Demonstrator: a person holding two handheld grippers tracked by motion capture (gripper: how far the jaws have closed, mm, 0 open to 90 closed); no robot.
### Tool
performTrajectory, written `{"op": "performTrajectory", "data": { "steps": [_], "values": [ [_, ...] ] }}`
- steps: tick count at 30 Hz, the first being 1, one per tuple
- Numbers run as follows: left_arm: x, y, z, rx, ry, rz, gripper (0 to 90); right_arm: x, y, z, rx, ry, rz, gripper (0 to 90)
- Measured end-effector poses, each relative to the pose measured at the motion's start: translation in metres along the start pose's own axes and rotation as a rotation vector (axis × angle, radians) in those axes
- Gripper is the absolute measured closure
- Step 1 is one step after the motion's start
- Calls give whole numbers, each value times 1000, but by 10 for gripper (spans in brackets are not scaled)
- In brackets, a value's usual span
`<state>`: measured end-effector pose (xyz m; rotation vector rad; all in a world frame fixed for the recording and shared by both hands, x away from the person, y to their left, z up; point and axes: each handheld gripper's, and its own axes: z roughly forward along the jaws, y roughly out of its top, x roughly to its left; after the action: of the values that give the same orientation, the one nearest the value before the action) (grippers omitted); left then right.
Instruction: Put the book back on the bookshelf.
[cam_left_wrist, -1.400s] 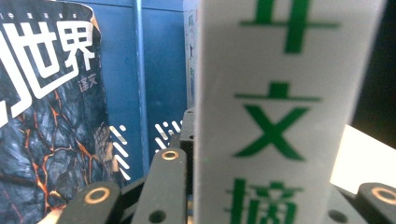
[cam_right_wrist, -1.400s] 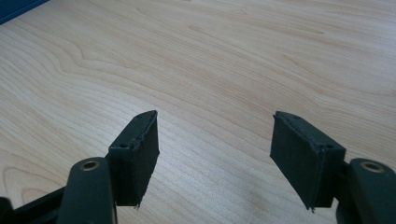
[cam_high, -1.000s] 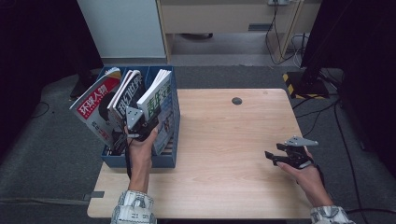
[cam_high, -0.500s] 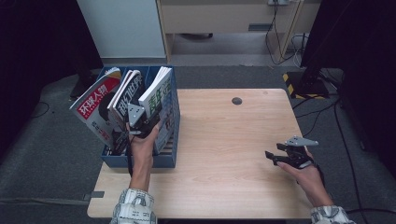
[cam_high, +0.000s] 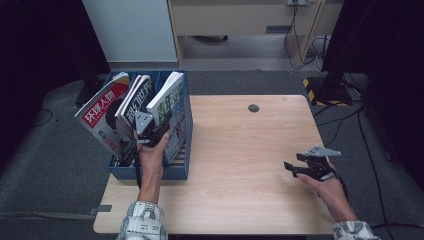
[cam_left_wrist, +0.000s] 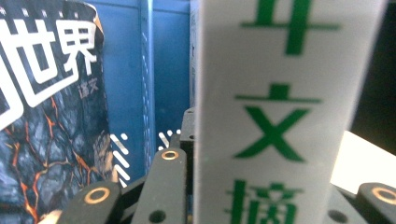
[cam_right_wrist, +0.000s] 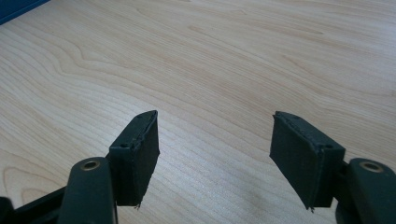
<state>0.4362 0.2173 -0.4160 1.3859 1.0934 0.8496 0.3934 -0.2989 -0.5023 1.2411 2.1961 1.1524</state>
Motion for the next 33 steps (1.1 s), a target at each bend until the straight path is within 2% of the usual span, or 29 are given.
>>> {"op": "performTrajectory", "data": {
  "steps": [23,33],
  "values": [
    [2,-9,-6,-3,-5,-4,735,-2,0,-2,-6,1,6,329],
    [7,-14,-11,0,1,-24,734,-2,0,-2,-9,0,7,328]
  ]
}}
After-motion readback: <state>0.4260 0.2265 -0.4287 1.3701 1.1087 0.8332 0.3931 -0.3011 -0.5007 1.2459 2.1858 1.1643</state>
